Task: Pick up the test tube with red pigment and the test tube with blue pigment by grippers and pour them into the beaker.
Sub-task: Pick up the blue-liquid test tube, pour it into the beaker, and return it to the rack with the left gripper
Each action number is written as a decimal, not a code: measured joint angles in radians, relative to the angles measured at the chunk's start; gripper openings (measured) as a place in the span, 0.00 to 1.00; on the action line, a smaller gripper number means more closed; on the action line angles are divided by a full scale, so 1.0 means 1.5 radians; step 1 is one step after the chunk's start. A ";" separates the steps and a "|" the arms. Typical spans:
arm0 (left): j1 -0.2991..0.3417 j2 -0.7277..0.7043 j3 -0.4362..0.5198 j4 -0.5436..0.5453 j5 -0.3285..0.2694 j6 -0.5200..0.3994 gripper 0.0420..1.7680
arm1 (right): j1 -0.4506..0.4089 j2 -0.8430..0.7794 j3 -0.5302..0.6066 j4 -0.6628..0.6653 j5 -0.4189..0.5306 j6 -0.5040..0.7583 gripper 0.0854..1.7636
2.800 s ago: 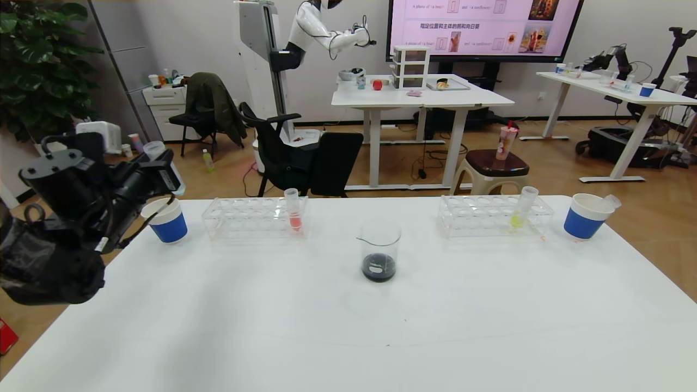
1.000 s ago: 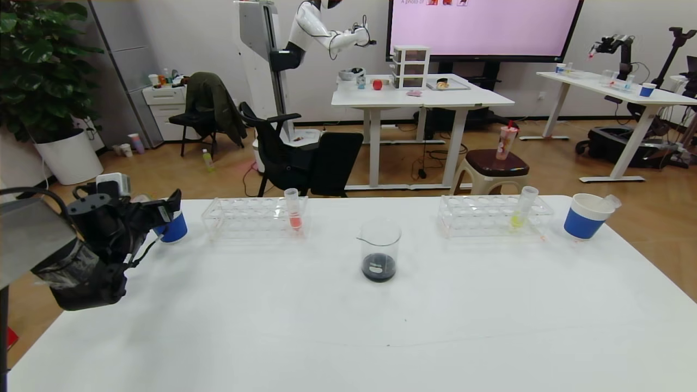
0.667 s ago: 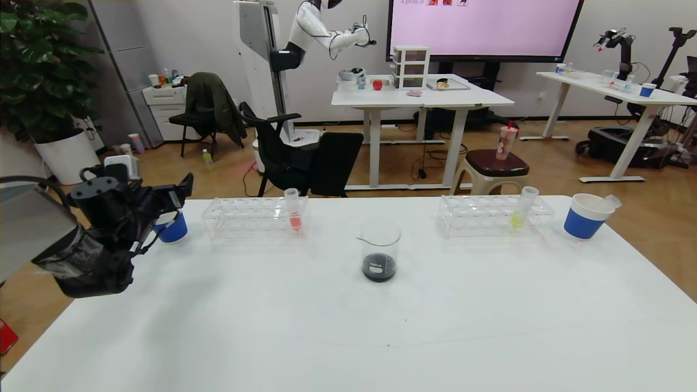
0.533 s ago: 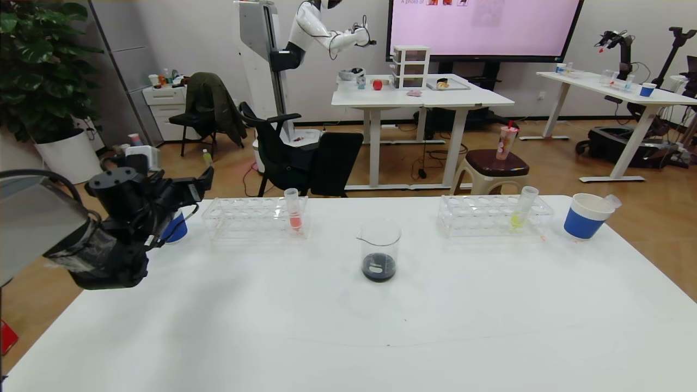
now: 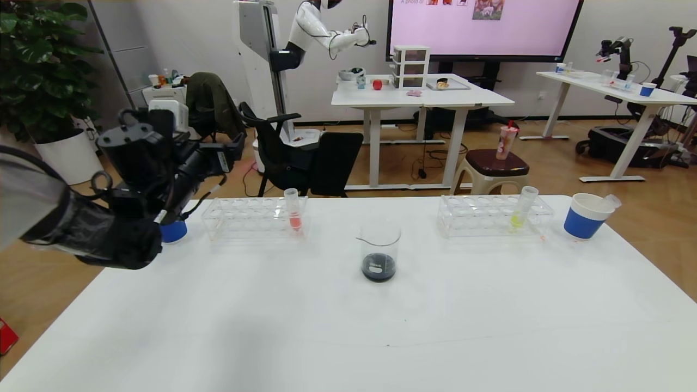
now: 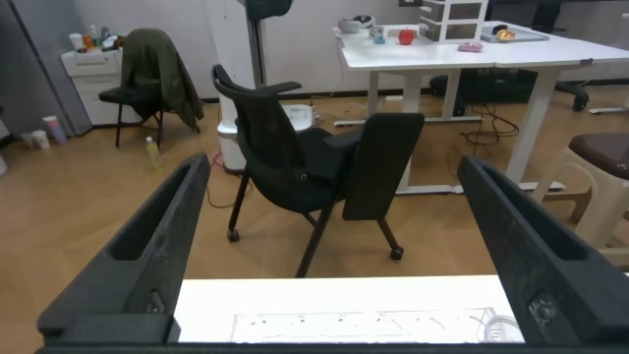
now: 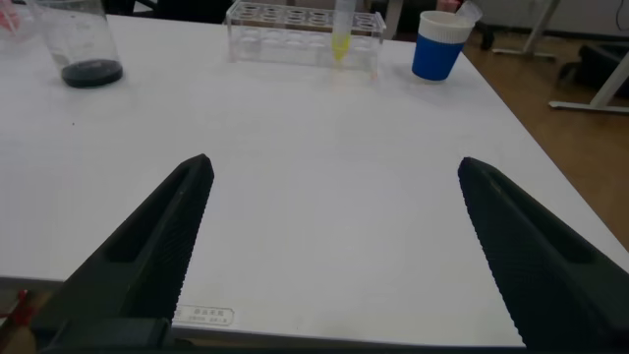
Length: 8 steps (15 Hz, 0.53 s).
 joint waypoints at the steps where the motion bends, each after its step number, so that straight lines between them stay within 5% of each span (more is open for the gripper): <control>1: -0.003 -0.049 0.008 0.035 0.000 0.016 0.99 | 0.000 0.000 0.000 0.000 0.000 0.000 0.98; 8: -0.020 -0.511 0.119 0.359 0.015 0.117 0.99 | 0.000 0.000 0.000 0.000 0.000 0.000 0.98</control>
